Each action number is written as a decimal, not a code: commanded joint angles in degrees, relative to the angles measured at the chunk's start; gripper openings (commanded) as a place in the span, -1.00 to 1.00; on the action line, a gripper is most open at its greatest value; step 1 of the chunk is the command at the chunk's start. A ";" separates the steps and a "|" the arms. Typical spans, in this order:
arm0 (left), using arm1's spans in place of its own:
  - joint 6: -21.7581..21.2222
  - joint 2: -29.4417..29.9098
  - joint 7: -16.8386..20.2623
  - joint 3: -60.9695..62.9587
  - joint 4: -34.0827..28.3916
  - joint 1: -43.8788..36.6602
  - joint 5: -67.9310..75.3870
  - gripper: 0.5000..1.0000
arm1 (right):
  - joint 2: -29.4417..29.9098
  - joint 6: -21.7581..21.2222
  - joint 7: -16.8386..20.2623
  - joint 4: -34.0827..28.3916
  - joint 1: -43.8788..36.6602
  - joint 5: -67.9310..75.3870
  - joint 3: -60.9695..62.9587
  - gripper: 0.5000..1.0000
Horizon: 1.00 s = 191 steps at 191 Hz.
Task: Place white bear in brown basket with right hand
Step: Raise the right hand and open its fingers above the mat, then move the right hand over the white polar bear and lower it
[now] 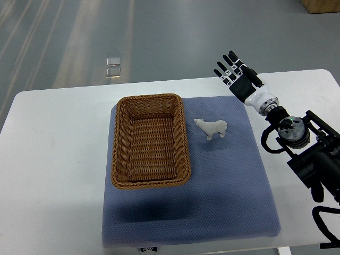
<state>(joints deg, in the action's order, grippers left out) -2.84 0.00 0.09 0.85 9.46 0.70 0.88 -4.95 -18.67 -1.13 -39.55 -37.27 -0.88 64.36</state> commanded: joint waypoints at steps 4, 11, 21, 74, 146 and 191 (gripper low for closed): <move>0.02 0.00 0.00 0.03 0.13 0.00 0.00 1.00 | -0.06 -0.14 0.08 0.00 0.00 0.00 -0.37 0.70; 0.02 0.00 0.00 0.03 0.13 0.00 0.00 1.00 | -0.06 -0.14 0.17 0.00 0.00 0.00 -0.37 0.70; 0.02 0.00 0.00 0.03 0.13 0.00 0.00 1.00 | -0.06 -0.14 0.26 0.00 0.00 0.00 -0.46 0.70; -0.33 0.00 0.09 -0.06 0.04 0.00 -0.09 1.00 | -0.24 0.21 0.70 -0.44 -0.61 -0.27 -3.36 0.70; -0.50 0.00 0.09 0.03 0.30 0.00 0.00 1.00 | -9.55 -3.04 3.59 -4.48 -11.16 -17.49 -19.62 0.70; -0.15 0.00 0.09 0.03 0.30 0.00 0.00 1.00 | -19.31 -5.76 9.75 -12.57 -24.86 -30.14 -36.58 0.70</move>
<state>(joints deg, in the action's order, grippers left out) -3.05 0.00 0.18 0.88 9.76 0.70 0.89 -20.43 -22.69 5.65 -49.57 -55.64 -26.34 35.14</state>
